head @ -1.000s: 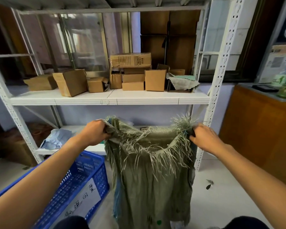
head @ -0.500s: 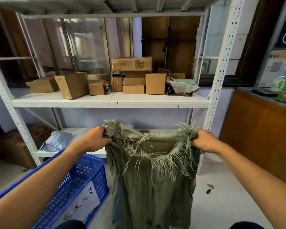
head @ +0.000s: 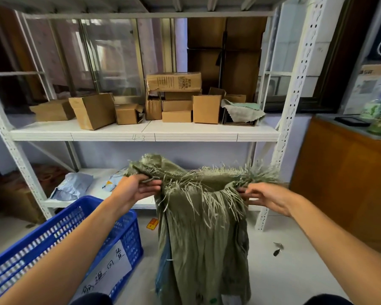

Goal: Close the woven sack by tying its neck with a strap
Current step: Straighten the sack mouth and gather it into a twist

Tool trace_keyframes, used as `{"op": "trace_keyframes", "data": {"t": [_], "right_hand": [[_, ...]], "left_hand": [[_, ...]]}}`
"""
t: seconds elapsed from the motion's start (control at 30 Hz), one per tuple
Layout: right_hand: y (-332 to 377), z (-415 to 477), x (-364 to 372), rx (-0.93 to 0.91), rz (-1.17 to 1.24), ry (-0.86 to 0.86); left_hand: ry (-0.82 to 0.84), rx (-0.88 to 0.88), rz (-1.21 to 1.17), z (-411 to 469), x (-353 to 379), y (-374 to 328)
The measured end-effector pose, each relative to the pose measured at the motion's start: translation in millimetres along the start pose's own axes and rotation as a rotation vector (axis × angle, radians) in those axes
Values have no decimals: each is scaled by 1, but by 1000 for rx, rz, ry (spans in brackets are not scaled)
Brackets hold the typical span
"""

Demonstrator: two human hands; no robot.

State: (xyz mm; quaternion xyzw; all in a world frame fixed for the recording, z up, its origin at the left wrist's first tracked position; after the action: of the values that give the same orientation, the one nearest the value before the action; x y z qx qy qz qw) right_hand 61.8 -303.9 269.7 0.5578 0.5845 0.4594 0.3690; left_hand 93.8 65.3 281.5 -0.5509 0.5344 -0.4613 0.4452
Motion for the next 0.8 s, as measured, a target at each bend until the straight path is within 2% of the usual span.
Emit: {"op": "trace_keyframes", "data": {"t": [0.07,0.13,0.2,0.23,0.3,0.37,0.47,0.53,0.63,0.73,0.8], "right_hand": [[-3,-2,3,36,-165,50],[1,-7,4,26,-425,-16],[12,-12,-1,19,-822,-168],[13,-13,1,17,-1000,-185],[18,-13,9,-78,-1167,-222],[27,-15,16,-273,-1257,-265],[34,-18,28,-379,-1310,-279],[38,-16,29,-440,-1249,-315],[43,-18,25,-457,-1249,-427],[48,-23,26,-477,-1190,-448],[49,-21,25,-404,-1220,-460]], "left_hand": [[9,18,9,3,-2,3],[68,34,50,5,0,4],[151,70,196,3,7,0],[170,95,297,0,10,-3],[135,147,479,1,9,-10],[55,221,669,4,2,-17],[-148,354,1194,-2,0,-32],[-266,458,1401,-19,12,-41],[-296,586,1559,-30,29,-40],[-342,594,1538,-29,27,-44],[-332,578,1522,-26,29,-46]]}}
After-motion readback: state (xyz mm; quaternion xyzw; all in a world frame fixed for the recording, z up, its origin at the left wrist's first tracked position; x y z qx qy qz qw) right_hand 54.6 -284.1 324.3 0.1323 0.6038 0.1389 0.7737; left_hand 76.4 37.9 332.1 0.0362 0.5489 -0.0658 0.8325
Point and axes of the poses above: each hand's wrist, its own z-axis towards the middle knuckle, its own x-axis out of the palm, y = z × x, the point moved 8 cm from there along z, towards the middle knuckle, and after that the axes turned 10 degrees about z, right-handed, at the moved point
